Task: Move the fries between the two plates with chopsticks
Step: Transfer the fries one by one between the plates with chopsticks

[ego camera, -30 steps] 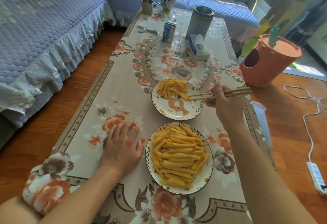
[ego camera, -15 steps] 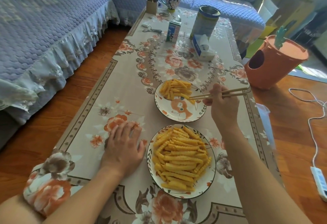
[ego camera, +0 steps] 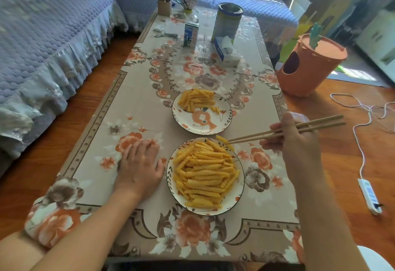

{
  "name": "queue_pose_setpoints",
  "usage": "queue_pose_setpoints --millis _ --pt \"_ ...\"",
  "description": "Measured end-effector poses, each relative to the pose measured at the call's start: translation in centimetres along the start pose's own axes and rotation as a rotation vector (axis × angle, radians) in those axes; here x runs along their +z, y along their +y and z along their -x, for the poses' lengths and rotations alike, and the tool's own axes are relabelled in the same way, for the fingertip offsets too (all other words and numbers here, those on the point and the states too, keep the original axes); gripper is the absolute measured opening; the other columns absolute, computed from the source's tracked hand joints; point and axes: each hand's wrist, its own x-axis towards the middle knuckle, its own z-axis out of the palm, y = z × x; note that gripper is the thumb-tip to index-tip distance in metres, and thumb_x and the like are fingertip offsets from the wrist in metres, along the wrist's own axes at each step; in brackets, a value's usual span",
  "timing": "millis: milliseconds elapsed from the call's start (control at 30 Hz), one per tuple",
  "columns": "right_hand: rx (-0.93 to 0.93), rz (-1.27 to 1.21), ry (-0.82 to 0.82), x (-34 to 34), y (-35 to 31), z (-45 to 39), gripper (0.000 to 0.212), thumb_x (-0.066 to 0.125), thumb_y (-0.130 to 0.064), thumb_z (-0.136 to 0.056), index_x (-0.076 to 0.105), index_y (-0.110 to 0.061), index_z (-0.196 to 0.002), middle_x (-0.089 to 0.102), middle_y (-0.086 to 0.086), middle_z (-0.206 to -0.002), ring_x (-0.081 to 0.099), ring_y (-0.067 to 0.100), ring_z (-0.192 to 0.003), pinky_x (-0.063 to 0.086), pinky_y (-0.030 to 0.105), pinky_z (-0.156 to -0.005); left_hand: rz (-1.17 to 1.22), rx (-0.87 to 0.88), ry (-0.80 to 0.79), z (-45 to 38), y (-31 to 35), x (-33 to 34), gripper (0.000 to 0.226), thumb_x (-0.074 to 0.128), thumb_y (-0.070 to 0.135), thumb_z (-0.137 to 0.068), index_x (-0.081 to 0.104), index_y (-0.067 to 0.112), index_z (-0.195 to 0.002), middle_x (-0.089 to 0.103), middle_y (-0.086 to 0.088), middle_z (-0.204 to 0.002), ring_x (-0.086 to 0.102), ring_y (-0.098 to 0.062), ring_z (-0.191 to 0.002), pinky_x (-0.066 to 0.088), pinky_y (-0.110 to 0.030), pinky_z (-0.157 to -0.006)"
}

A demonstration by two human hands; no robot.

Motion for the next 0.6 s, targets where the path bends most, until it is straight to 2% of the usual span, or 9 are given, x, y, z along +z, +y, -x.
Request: queue_pose_setpoints --millis 67,200,333,600 --pt "0.077 -0.028 0.072 -0.6 0.7 0.0 0.044 0.049 -0.033 -0.108 0.063 0.003 -0.086 0.066 0.009 -0.053 0.068 0.022 -0.048 0.060 0.031 -0.049 -0.002 -0.001 0.003 0.0 0.0 0.0 0.046 0.040 0.044 -0.091 0.055 0.023 -0.129 0.052 -0.006 -0.141 0.041 -0.029 -0.138 0.029 -0.052 -0.119" --pt "0.171 -0.003 0.075 -1.0 1.8 0.3 0.045 0.050 -0.032 -0.108 0.063 0.005 -0.088 0.066 0.010 -0.052 0.068 0.021 -0.046 0.060 0.030 -0.048 -0.019 -0.001 -0.005 0.0 0.1 0.0 0.047 0.039 0.044 -0.092 0.054 0.023 -0.131 0.051 -0.006 -0.144 0.040 -0.028 -0.140 0.028 -0.051 -0.120" --pt "0.178 0.018 0.020 -1.0 1.9 0.6 0.040 0.053 -0.031 -0.106 0.065 0.004 -0.089 0.070 0.016 -0.062 0.071 0.026 -0.053 0.063 0.033 -0.054 -0.015 -0.004 -0.010 0.0 0.0 0.0 0.047 0.040 0.045 -0.092 0.053 0.024 -0.133 0.050 -0.005 -0.145 0.038 -0.028 -0.141 0.026 -0.050 -0.121" --pt "0.149 0.005 0.089 -1.6 1.7 -1.2 0.040 0.053 -0.031 -0.106 0.066 -0.001 -0.085 0.068 0.007 -0.055 0.069 0.021 -0.050 0.063 0.032 -0.053 -0.014 0.002 -0.005 0.0 0.0 0.0 0.046 0.041 0.044 -0.093 0.054 0.023 -0.132 0.051 -0.006 -0.144 0.040 -0.029 -0.140 0.028 -0.051 -0.120"
